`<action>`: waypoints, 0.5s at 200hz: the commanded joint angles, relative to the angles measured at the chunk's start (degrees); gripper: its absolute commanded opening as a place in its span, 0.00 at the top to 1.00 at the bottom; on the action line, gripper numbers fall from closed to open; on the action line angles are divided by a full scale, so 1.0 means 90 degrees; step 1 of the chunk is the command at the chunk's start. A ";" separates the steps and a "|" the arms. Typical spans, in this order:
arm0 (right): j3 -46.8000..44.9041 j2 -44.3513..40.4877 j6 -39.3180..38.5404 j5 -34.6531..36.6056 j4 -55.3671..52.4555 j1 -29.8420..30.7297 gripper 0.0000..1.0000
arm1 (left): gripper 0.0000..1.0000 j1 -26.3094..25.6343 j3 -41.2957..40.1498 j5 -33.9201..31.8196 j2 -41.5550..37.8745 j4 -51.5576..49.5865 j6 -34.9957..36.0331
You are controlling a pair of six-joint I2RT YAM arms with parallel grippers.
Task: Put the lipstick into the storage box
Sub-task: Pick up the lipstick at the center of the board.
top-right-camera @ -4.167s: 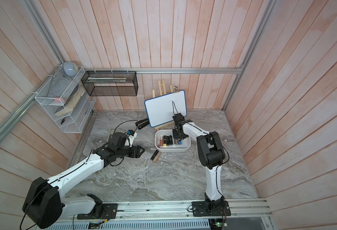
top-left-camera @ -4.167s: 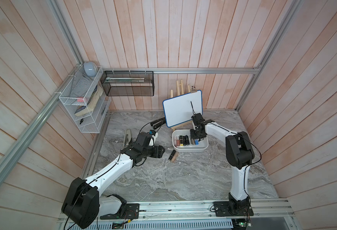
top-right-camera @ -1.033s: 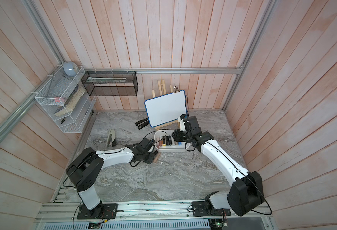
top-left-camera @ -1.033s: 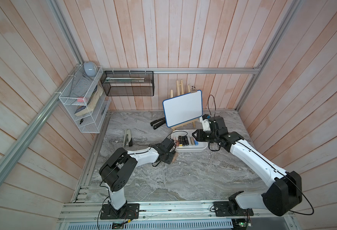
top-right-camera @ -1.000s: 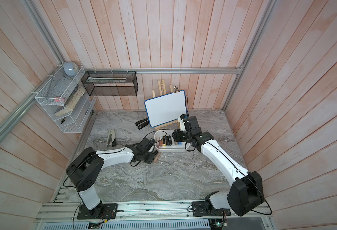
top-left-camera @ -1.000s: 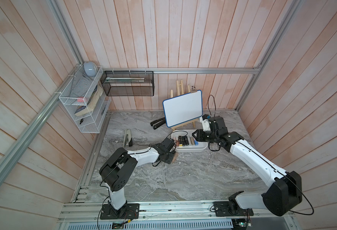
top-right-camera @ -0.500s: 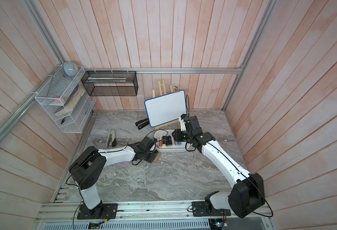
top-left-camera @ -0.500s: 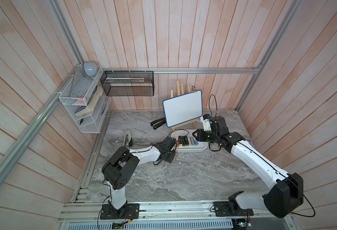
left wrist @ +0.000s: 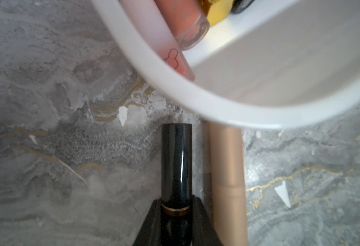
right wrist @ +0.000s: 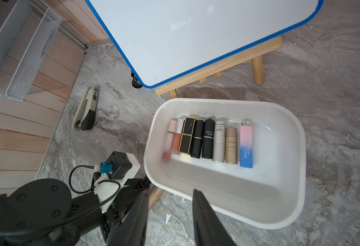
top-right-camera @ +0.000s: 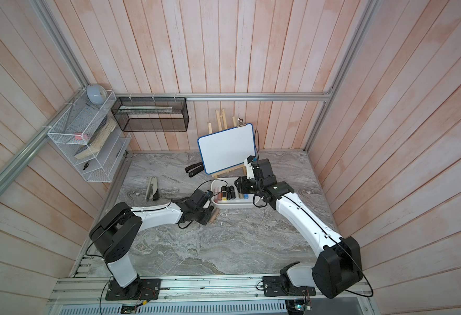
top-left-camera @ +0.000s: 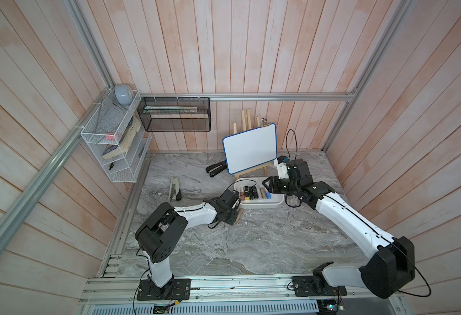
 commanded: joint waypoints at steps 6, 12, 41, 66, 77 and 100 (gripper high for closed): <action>-0.0044 -0.0036 0.0107 -0.0135 0.0170 0.0012 0.62 | 0.82 -0.0007 -0.0375 0.0089 -0.0037 -0.0394 -0.0139; -0.0044 -0.0041 0.0111 -0.0133 0.0174 0.0018 0.62 | 0.82 -0.0003 -0.0385 0.0067 -0.0058 -0.0401 -0.0154; -0.0054 -0.0032 0.0143 -0.0178 0.0199 0.0029 0.62 | 0.82 0.0040 -0.0304 -0.0027 -0.0219 -0.0579 -0.0299; -0.0089 0.0008 0.0200 -0.0339 0.0286 0.0039 0.61 | 0.82 0.0112 -0.0260 -0.0100 -0.0675 -0.0877 -0.0504; -0.0166 0.0013 0.0275 -0.0485 0.0435 0.0039 0.62 | 0.82 0.0177 -0.0306 -0.0070 -0.0968 -0.1010 -0.0602; -0.0318 0.0093 0.0521 -0.0976 0.0860 0.0039 0.61 | 0.82 0.0394 -0.0495 0.0158 -0.1723 -0.1159 -0.0760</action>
